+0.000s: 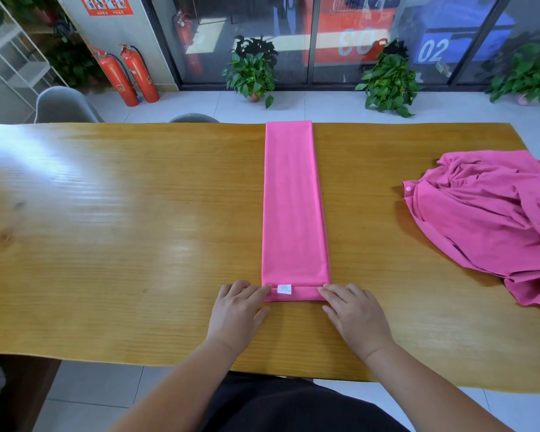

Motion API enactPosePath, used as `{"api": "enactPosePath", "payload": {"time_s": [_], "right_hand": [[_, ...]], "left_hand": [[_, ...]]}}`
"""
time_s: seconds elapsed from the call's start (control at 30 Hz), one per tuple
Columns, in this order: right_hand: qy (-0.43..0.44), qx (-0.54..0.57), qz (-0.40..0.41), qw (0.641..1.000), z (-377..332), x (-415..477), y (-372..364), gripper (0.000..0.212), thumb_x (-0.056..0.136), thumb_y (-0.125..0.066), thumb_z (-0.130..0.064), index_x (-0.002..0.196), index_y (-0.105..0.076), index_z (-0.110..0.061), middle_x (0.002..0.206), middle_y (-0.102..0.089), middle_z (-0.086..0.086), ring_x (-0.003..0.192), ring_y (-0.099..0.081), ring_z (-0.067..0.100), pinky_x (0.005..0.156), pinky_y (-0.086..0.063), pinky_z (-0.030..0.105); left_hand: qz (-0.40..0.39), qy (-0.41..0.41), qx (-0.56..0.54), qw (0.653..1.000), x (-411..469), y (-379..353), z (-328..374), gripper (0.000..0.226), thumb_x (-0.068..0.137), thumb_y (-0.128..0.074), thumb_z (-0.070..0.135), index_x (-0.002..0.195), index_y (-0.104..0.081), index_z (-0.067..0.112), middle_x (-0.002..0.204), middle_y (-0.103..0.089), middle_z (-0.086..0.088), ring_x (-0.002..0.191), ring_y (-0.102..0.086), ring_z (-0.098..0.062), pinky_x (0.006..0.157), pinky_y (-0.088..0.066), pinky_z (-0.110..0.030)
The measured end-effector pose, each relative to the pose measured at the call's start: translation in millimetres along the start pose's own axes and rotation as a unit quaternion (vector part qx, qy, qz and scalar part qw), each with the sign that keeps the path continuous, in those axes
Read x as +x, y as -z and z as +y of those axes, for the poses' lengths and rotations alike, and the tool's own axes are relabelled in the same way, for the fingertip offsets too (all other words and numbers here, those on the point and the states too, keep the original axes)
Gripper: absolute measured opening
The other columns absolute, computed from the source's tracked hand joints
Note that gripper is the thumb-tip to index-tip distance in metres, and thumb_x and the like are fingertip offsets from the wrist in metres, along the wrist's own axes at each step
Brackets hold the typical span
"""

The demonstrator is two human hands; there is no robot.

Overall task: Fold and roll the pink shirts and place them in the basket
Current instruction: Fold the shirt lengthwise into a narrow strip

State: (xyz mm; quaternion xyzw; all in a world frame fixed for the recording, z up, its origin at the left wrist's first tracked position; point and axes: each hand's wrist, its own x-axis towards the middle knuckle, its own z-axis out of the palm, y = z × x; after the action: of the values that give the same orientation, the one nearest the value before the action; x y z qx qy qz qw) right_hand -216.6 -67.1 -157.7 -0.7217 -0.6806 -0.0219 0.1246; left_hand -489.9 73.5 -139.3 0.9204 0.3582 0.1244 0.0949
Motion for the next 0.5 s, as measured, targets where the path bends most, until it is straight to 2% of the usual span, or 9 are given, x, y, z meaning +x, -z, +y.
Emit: {"api": "enactPosePath", "payload": {"time_s": [0.17, 0.27, 0.4, 0.5], "right_hand": [[-0.061, 0.042, -0.023, 0.997, 1, 14, 6, 0.031, 0.094, -0.079, -0.027, 0.124, -0.075, -0.031, 0.114, -0.070, -0.018, 0.095, -0.061, 0.014, 0.074, -0.052, 0.032], [-0.150, 0.128, -0.060, 0.978, -5, 21, 17, 0.023, 0.102, -0.068, -0.034, 0.125, -0.071, -0.036, 0.110, -0.065, -0.023, 0.097, -0.054, 0.007, 0.075, -0.049, 0.027], [-0.250, 0.244, -0.097, 0.932, -9, 25, 30, 0.014, 0.102, -0.065, -0.042, 0.115, -0.062, -0.047, 0.096, -0.056, -0.018, 0.080, -0.055, 0.004, 0.066, -0.043, 0.024], [-0.275, 0.287, -0.098, 0.912, -7, 25, 31, 0.012, 0.098, -0.069, -0.044, 0.108, -0.061, -0.046, 0.099, -0.060, -0.016, 0.081, -0.056, 0.003, 0.069, -0.042, 0.022]], "left_hand": [[-0.025, 0.121, -0.065, 0.990, 13, 8, 6, 0.039, 0.091, -0.082, 0.031, 0.127, -0.071, 0.037, 0.096, -0.066, 0.027, 0.105, -0.060, -0.012, 0.090, -0.040, -0.030], [-0.051, 0.221, -0.170, 0.959, 15, 11, 9, 0.029, 0.098, -0.073, 0.037, 0.126, -0.069, 0.041, 0.098, -0.055, 0.041, 0.104, -0.053, -0.007, 0.098, -0.042, -0.032], [-0.077, 0.298, -0.268, 0.913, 14, 7, 5, 0.022, 0.097, -0.072, 0.047, 0.119, -0.067, 0.047, 0.099, -0.068, 0.032, 0.102, -0.059, -0.003, 0.093, -0.053, -0.037], [-0.080, 0.331, -0.305, 0.889, 12, 7, 5, 0.018, 0.095, -0.073, 0.051, 0.112, -0.068, 0.045, 0.098, -0.074, 0.029, 0.097, -0.064, 0.001, 0.087, -0.056, -0.034]]}}
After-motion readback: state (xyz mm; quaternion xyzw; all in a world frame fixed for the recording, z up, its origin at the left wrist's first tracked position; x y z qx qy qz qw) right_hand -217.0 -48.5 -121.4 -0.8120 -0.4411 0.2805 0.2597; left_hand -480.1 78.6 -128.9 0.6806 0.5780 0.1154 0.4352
